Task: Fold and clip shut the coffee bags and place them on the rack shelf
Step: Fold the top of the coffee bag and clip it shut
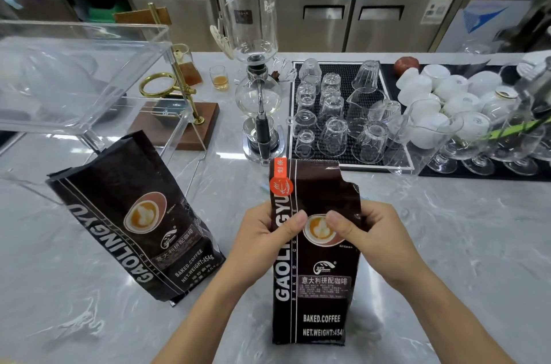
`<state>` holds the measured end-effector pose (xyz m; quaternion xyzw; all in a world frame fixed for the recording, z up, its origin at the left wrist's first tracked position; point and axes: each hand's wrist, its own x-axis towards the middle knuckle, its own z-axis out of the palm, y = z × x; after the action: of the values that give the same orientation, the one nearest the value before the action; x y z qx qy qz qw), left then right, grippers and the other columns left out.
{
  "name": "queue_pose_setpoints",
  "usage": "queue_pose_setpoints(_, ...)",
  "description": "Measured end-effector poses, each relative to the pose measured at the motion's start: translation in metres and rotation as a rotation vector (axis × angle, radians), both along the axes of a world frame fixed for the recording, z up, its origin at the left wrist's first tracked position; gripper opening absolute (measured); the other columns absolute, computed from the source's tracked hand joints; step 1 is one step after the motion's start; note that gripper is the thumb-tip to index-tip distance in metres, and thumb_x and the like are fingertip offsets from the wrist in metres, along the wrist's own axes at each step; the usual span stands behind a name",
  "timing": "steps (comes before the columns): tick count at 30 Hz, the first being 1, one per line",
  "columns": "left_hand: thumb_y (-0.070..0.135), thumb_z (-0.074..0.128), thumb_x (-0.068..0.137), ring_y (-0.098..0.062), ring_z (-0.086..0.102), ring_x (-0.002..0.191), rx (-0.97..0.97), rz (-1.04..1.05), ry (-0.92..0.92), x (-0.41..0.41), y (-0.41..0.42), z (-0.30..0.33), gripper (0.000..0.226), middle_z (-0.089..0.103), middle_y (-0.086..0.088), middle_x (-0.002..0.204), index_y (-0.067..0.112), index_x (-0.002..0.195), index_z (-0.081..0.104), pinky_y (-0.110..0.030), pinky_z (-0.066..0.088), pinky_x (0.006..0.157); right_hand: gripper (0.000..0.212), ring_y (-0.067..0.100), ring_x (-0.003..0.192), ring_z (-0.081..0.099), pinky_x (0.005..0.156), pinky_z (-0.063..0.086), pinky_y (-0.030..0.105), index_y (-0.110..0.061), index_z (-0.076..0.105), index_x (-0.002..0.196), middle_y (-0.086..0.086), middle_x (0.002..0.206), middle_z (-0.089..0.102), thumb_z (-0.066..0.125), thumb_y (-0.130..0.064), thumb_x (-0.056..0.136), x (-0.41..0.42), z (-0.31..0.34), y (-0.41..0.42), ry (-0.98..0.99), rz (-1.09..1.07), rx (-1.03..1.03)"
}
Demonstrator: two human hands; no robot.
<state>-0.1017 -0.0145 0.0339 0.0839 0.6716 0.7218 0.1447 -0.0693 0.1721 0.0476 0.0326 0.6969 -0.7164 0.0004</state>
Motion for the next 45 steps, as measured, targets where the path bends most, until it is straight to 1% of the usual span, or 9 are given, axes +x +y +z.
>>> queue_pose_setpoints(7,-0.003,0.069,0.085,-0.018,0.074,0.078,0.049,0.123,0.014,-0.006,0.007,0.002,0.018,0.080,-0.010,0.087,0.006,0.100,0.074,-0.030,0.060,0.071,0.017,0.020,0.071,0.072,0.069,0.059,0.034,-0.014,0.079,0.081,0.013,0.081,0.079,0.074,-0.025,0.069,-0.006,-0.004,0.005,-0.029,-0.037,0.009)
queue_pose_setpoints(10,0.001,0.063,0.091,-0.021,0.074,0.076,0.065,0.096,-0.015,-0.012,0.003,0.003,0.019,0.079,-0.018,0.086,0.011,0.099,0.077,-0.031,0.060,0.070,0.033,0.023,0.072,0.068,0.072,0.055,0.037,0.002,0.074,0.080,0.015,0.080,0.076,0.065,-0.030,0.080,-0.009,-0.004,0.015,-0.093,0.037,0.017)
queue_pose_setpoints(13,0.001,0.058,0.093,-0.017,0.075,0.075,0.078,0.065,-0.044,-0.014,0.000,0.005,0.023,0.080,-0.007,0.082,0.012,0.098,0.077,-0.026,0.059,0.069,0.052,0.023,0.074,0.063,0.072,0.051,0.035,0.009,0.068,0.082,0.018,0.076,0.070,0.060,-0.042,0.087,-0.009,-0.003,0.023,-0.112,0.114,0.006)
queue_pose_setpoints(21,-0.002,0.060,0.092,-0.021,0.075,0.076,0.084,0.052,-0.071,-0.013,0.001,0.006,0.021,0.080,-0.011,0.083,0.008,0.102,0.076,-0.030,0.061,0.074,0.019,0.025,0.076,0.069,0.073,0.056,0.033,-0.004,0.076,0.093,0.028,0.089,0.074,0.070,-0.018,0.082,-0.010,-0.010,0.018,-0.109,0.057,-0.073)
queue_pose_setpoints(24,-0.003,0.061,0.092,-0.025,0.074,0.077,0.080,0.022,-0.102,-0.015,0.000,0.006,0.020,0.079,-0.016,0.085,0.004,0.101,0.076,-0.032,0.060,0.074,0.022,0.022,0.073,0.072,0.068,0.059,0.027,-0.004,0.076,0.092,0.017,0.085,0.078,0.068,-0.018,0.077,-0.011,-0.010,0.017,-0.128,0.044,-0.099)
queue_pose_setpoints(34,-0.003,0.058,0.090,-0.018,0.071,0.070,0.105,0.023,-0.249,-0.019,-0.003,0.005,0.022,0.076,-0.009,0.081,0.005,0.098,0.077,-0.025,0.058,0.064,0.026,0.025,0.077,0.070,0.067,0.056,0.027,0.000,0.074,0.095,0.018,0.087,0.075,0.063,-0.019,0.081,-0.013,-0.013,0.019,-0.157,0.060,-0.140)
queue_pose_setpoints(40,-0.006,0.058,0.087,-0.019,0.067,0.069,0.127,0.059,-0.306,-0.021,-0.005,0.002,0.025,0.076,-0.008,0.080,0.005,0.099,0.077,-0.032,0.051,0.068,0.027,0.021,0.085,0.071,0.071,0.058,0.024,-0.007,0.076,0.103,0.014,0.096,0.076,0.059,-0.009,0.081,-0.012,-0.012,0.018,-0.176,0.066,-0.234)
queue_pose_setpoints(43,-0.009,0.056,0.087,-0.020,0.065,0.068,0.131,0.081,-0.332,-0.022,-0.005,0.000,0.027,0.076,-0.008,0.075,0.005,0.089,0.079,-0.030,0.050,0.066,0.028,0.031,0.094,0.067,0.075,0.057,0.028,-0.001,0.074,0.105,0.023,0.105,0.073,0.054,0.006,0.086,-0.013,-0.016,0.020,-0.208,-0.003,-0.241)
queue_pose_setpoints(45,-0.010,0.053,0.088,-0.018,0.064,0.065,0.123,0.072,-0.324,-0.022,-0.006,0.000,0.030,0.075,-0.007,0.071,0.004,0.084,0.079,-0.029,0.050,0.064,0.032,0.029,0.086,0.068,0.069,0.057,0.026,0.000,0.076,0.097,0.023,0.097,0.074,0.047,0.011,0.089,-0.013,-0.017,0.020,-0.232,-0.024,-0.227)
